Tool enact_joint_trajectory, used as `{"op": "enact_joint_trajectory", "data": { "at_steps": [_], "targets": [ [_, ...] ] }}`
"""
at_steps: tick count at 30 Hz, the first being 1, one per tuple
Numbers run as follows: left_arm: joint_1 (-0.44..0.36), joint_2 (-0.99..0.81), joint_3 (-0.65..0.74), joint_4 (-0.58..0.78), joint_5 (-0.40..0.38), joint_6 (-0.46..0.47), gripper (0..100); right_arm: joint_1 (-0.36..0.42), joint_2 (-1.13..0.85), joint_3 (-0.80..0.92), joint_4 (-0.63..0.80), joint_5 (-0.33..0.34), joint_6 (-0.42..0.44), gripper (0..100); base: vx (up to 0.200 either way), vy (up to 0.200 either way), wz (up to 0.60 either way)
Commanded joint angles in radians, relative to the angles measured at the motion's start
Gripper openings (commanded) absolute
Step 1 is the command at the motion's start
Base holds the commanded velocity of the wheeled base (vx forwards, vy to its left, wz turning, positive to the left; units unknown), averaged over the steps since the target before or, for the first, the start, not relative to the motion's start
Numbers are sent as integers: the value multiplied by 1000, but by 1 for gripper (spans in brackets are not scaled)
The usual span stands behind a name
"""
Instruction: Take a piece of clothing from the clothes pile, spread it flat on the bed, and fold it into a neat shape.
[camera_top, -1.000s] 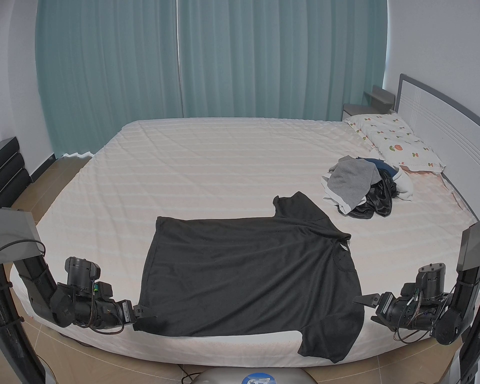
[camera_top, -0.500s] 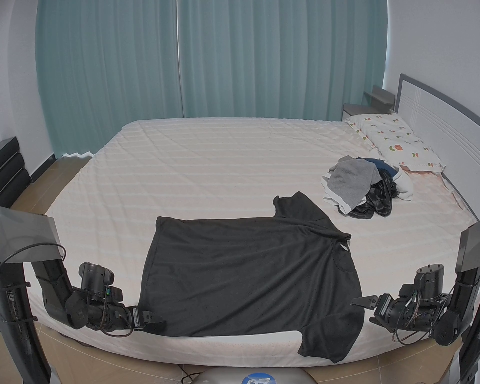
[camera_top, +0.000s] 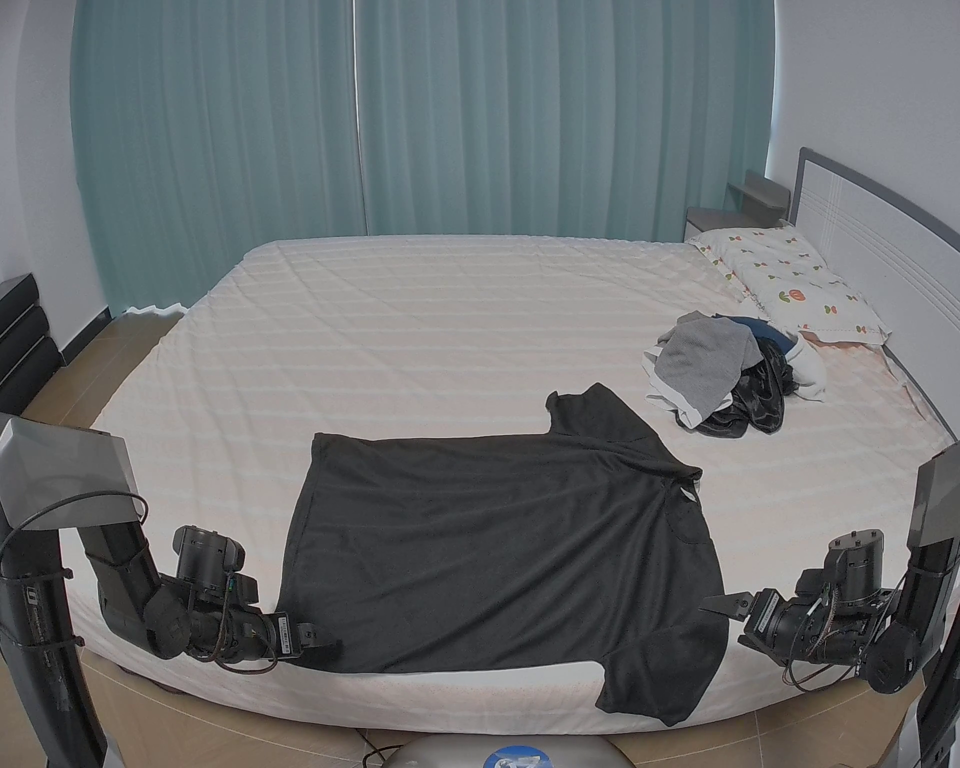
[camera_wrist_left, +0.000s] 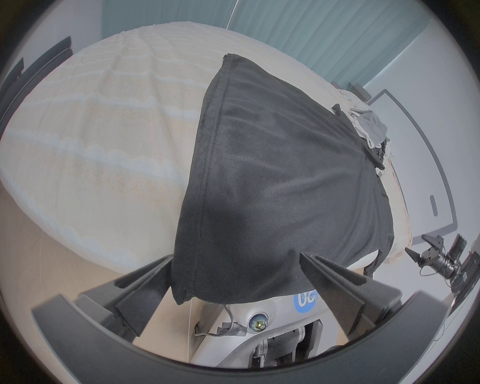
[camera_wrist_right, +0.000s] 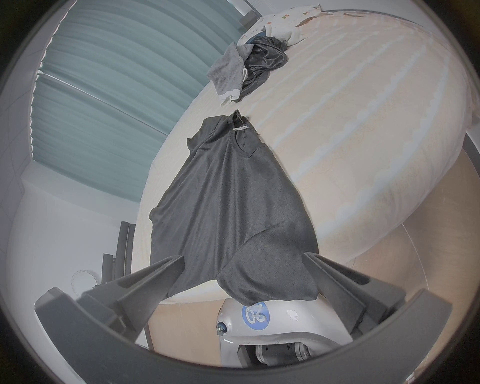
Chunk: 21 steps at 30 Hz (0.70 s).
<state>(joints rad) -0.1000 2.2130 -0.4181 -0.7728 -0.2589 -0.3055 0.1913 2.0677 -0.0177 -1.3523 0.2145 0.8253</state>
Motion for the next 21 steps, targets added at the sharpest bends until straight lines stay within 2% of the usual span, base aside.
{"op": "enact_joint_trajectory", "data": {
  "at_steps": [1,4,5,21],
  "targets": [
    [-3,5,-10,0,1,-15,100,4,2,18,-1,0,0,100,0,0,0],
    [-4,5,-10,1,1,-29,100,4,3,18,-1,0,0,100,0,0,0],
    [-4,5,-10,1,1,-29,0,5,3,18,-1,0,0,100,0,0,0],
    [34,-58,48,3,1,-44,0,-3,28,18,-1,-4,-15,100,0,0,0]
  ]
}}
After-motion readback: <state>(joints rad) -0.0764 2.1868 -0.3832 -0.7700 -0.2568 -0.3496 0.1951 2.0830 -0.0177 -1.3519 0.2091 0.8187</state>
